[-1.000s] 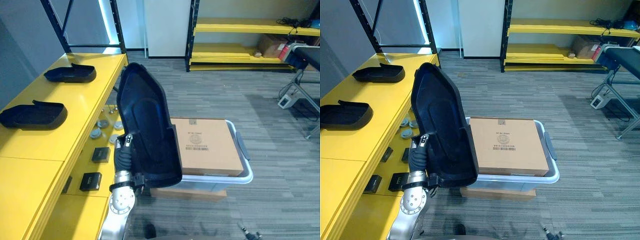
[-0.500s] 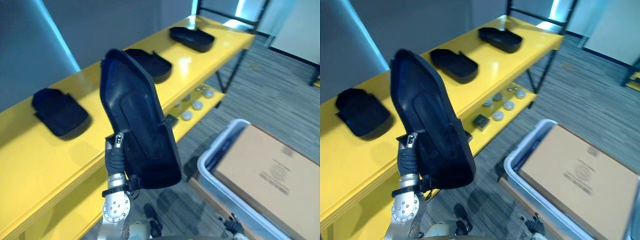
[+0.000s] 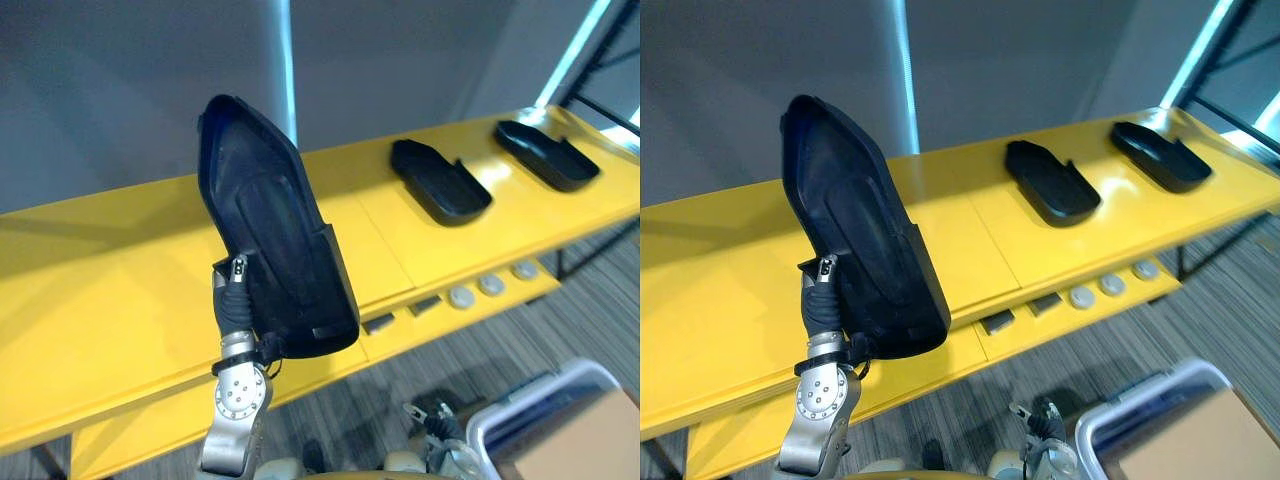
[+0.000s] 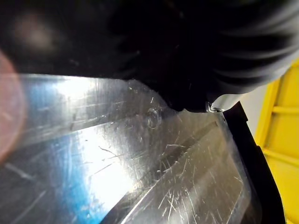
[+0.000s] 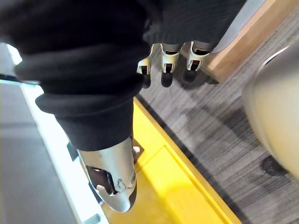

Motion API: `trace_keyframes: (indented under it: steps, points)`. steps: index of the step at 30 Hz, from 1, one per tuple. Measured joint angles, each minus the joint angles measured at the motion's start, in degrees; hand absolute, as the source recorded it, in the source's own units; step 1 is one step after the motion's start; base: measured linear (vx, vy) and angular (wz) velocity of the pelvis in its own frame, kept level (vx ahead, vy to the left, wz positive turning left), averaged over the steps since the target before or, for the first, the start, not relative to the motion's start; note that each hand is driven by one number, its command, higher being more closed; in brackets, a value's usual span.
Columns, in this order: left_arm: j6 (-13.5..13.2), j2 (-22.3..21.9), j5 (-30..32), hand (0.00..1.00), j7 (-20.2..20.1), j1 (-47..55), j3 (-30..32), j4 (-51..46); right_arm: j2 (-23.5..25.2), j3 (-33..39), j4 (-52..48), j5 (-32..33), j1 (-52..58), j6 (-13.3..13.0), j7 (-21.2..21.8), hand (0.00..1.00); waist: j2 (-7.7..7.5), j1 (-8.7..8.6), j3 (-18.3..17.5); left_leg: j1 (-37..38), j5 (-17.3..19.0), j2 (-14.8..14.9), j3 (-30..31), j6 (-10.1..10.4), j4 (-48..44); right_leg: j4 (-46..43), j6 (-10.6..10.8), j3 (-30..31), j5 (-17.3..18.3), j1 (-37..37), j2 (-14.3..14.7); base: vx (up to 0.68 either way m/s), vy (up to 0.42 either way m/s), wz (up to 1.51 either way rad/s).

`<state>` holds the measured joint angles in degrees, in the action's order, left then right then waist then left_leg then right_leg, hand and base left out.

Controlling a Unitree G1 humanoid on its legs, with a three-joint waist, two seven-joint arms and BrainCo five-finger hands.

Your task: Walk over and take plastic housings, then place them on the shelf

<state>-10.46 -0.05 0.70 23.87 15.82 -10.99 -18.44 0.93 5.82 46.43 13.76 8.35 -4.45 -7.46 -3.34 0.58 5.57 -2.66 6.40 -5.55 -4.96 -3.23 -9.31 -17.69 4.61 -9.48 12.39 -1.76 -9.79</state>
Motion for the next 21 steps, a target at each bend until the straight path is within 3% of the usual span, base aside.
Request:
trace_keyframes:
  steps: [4,12,14,16,17,18,21]
  points:
    - [0.05,-1.45,-0.14,1.00,-0.89,1.96,0.68,-0.46,-0.13,0.16,-2.79,-1.16,0.06,-0.16,-0.03,0.00,-0.11,0.51,-0.33,-0.95,1.29,2.59,-0.15,0.75,-2.77,3.34,-1.16,-2.36,-1.06,2.78,2.15,0.07,-0.142,0.16]
    - [0.29,-1.89,-0.17,1.00,-2.62,2.08,0.47,-0.54,0.79,0.94,-2.86,-2.40,2.87,-0.17,-0.06,0.00,-0.39,0.41,-1.70,-0.40,0.01,2.18,1.79,1.67,-1.19,7.68,-1.43,-6.29,-2.02,6.02,2.58,0.05,-0.035,0.22]
    - [0.33,-1.88,-0.15,1.00,-2.59,1.60,0.49,-0.63,0.89,1.29,-2.46,-2.39,3.44,-0.21,-0.09,0.00,-0.41,0.17,-1.65,-2.02,0.82,2.47,0.52,3.46,-1.18,7.75,-1.46,-8.64,-2.03,5.71,1.98,-0.04,-0.008,0.61]
    - [0.34,-1.50,-0.15,1.00,-2.60,0.39,0.33,-0.50,-0.02,1.40,-0.46,-2.41,2.89,-0.42,-0.13,0.00,-0.03,0.10,-1.60,-6.72,3.94,9.81,-11.69,1.73,-10.10,6.81,-1.68,-11.37,-2.15,3.52,1.18,-0.04,0.032,0.61]
    - [0.34,-1.48,-0.15,1.00,-2.63,0.25,0.38,-0.45,-0.53,1.41,0.81,-2.41,2.26,-0.34,-0.11,0.00,0.10,-0.03,-1.61,-7.60,4.34,11.54,-12.75,1.36,-12.12,6.47,-1.68,-11.93,-2.15,3.23,0.67,0.01,0.159,0.59]
    - [0.32,-1.33,-0.24,1.00,-2.61,-0.09,0.40,0.17,-1.40,1.43,2.86,-2.42,1.54,-0.18,-0.22,0.00,0.22,-1.00,-1.53,-8.73,4.97,15.19,-12.63,1.90,-16.70,5.57,-1.65,-13.12,-2.16,3.23,-1.21,0.02,0.218,0.47]
    - [0.25,-1.35,-0.97,1.00,-2.61,-0.95,0.46,1.54,-2.22,1.55,4.28,-2.47,0.67,-0.08,-0.20,0.00,0.52,-2.69,-1.69,-8.37,4.44,20.32,-8.77,3.76,-16.87,4.63,-0.22,-14.11,-2.97,3.67,-4.41,0.04,0.324,0.39]
